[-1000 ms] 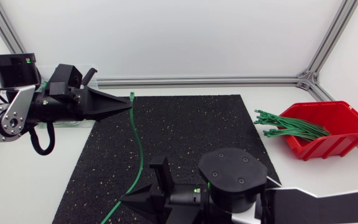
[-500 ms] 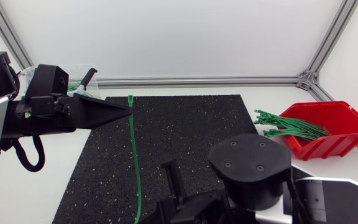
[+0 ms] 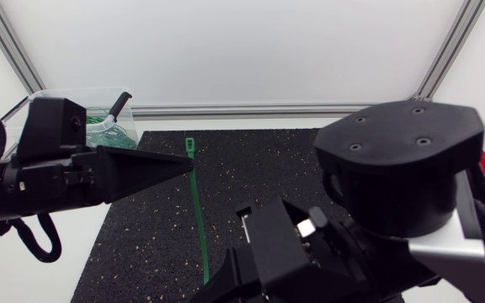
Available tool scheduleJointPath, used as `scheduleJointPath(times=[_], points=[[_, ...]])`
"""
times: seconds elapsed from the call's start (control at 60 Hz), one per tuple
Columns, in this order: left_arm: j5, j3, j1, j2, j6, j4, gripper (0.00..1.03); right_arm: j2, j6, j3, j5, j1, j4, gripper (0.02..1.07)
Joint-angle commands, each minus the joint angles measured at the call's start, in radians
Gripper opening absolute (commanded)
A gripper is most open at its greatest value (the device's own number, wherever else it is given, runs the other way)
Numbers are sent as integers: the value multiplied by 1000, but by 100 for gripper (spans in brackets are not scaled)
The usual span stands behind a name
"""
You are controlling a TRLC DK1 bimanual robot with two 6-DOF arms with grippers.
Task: Take a green cable tie from the red box, thread the tail through the head to close it, then place it in the transparent bin on the left.
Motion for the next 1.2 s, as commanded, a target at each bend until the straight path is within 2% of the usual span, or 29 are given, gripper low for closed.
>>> scheduleJointPath(times=[0.0,0.067,0.167,0.233,0.4,0.733,1.183], points=[[-31,-23,-28,-66,-70,18,4,-33,137,20,-10,-18,-24,8],[-60,-26,-52,-91,-92,18,4,-59,223,17,-29,-26,-31,8],[-135,-34,-129,-103,-96,10,4,-78,377,20,-104,-67,-31,8],[-160,-34,-155,-112,-113,6,4,-90,464,26,-144,-84,-35,8],[-261,-61,-269,-163,-122,-5,4,-116,564,64,-194,-100,-61,8],[-284,-70,-273,-177,-116,7,4,-95,696,182,-217,-112,-130,8],[-285,-74,-227,-175,-108,30,4,-49,1052,271,-272,-251,-116,8]])
